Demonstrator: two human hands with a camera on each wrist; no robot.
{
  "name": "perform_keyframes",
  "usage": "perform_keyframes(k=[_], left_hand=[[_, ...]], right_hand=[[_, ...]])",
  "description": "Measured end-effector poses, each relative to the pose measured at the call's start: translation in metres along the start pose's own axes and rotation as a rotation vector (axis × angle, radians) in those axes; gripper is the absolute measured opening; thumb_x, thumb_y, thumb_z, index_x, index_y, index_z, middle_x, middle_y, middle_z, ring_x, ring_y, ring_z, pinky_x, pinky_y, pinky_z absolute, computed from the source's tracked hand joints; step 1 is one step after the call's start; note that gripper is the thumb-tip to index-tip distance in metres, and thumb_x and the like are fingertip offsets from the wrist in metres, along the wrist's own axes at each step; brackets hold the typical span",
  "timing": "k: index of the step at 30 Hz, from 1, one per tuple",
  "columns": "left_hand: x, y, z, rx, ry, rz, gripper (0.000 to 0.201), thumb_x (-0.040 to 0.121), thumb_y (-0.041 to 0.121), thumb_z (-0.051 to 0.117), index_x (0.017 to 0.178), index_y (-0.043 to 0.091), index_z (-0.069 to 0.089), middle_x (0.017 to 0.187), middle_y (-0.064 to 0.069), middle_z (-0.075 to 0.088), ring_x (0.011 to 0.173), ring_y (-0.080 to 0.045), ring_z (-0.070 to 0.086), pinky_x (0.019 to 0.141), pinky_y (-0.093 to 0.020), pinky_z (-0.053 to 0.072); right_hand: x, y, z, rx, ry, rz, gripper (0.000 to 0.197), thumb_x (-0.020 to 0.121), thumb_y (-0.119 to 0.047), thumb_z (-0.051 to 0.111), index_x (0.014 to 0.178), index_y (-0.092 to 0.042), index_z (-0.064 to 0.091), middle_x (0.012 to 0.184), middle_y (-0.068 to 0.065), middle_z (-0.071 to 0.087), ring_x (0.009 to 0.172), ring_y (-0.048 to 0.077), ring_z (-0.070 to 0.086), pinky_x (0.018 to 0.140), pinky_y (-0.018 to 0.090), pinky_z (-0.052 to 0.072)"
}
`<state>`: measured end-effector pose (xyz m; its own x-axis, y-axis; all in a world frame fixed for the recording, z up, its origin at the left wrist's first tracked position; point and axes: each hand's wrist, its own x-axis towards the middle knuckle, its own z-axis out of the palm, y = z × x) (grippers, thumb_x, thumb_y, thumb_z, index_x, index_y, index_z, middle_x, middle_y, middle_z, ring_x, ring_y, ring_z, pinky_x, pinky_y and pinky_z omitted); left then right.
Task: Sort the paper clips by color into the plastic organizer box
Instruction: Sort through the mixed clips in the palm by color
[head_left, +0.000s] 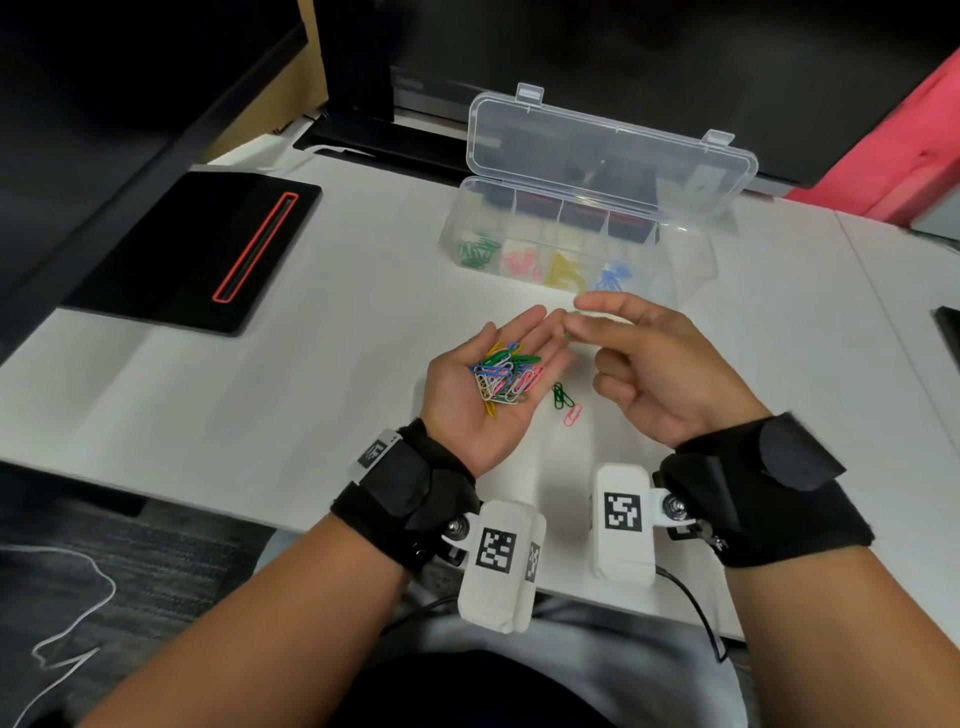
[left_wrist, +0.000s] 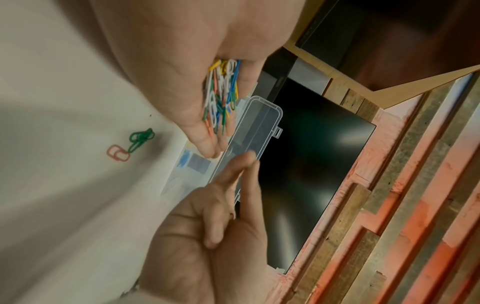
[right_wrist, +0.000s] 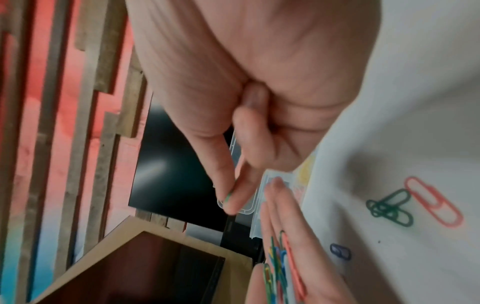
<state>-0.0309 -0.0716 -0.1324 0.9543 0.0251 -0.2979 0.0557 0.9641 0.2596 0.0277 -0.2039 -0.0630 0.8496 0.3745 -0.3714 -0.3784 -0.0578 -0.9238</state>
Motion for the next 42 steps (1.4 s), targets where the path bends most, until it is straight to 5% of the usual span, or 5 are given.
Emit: perform_keyframes(k=[6,13,27,35,42], left_hand=[[0.000,0.019,-0.005,-0.035,-0.018,0.085,0.042,0.103,0.021,0.031,0.122,-0.006,0.055,0.123,-0.025,0.061,0.116,-0.036,0.057,0.101,-0.042,0.044],[-0.002,0.034,-0.012,-0.067,-0.029,0.145,0.042,0.103,0.022,0.031,0.125,-0.005,0.054,0.134,-0.023,0.056,0.120,-0.035,0.056,0.099,-0.046,0.046],[-0.006,0.037,-0.010,-0.083,-0.010,0.150,0.042,0.103,0.022,0.031,0.126,-0.005,0.054,0.132,-0.022,0.058,0.126,-0.033,0.053,0.107,-0.042,0.039],[-0.008,0.037,-0.009,-0.080,0.011,0.163,0.041,0.103,0.022,0.032,0.122,-0.005,0.057,0.128,-0.023,0.060,0.119,-0.035,0.056,0.106,-0.042,0.040],[-0.007,0.055,-0.016,-0.098,0.026,0.240,0.042,0.103,0.022,0.030,0.123,-0.004,0.057,0.128,-0.022,0.061,0.123,-0.032,0.056,0.106,-0.041,0.042]], right_hand=[[0.006,-0.002,-0.016,0.022,0.080,0.148,0.024,0.078,-0.003,0.029,0.063,-0.009,0.047,0.059,0.005,0.036,0.041,0.013,0.023,0.037,0.019,0.019],[0.017,0.009,-0.006,-1.180,0.083,-0.035,0.038,0.070,-0.044,0.079,0.076,-0.007,0.074,0.072,0.003,0.069,0.069,0.018,0.062,0.064,0.027,0.049],[0.030,0.013,0.014,-1.560,-0.110,-0.041,0.030,0.079,-0.036,0.063,0.061,-0.015,0.053,0.062,-0.002,0.059,0.065,0.021,0.058,0.057,0.025,0.043],[0.020,0.020,0.029,-2.194,-0.229,-0.148,0.024,0.099,-0.028,0.039,0.111,-0.011,0.052,0.119,0.006,0.060,0.100,0.027,0.058,0.066,0.029,0.037],[0.048,-0.022,0.005,-0.628,-0.199,0.234,0.020,0.077,-0.012,0.034,0.058,-0.019,0.033,0.053,-0.002,0.024,0.046,0.016,0.019,0.041,0.019,0.013]])
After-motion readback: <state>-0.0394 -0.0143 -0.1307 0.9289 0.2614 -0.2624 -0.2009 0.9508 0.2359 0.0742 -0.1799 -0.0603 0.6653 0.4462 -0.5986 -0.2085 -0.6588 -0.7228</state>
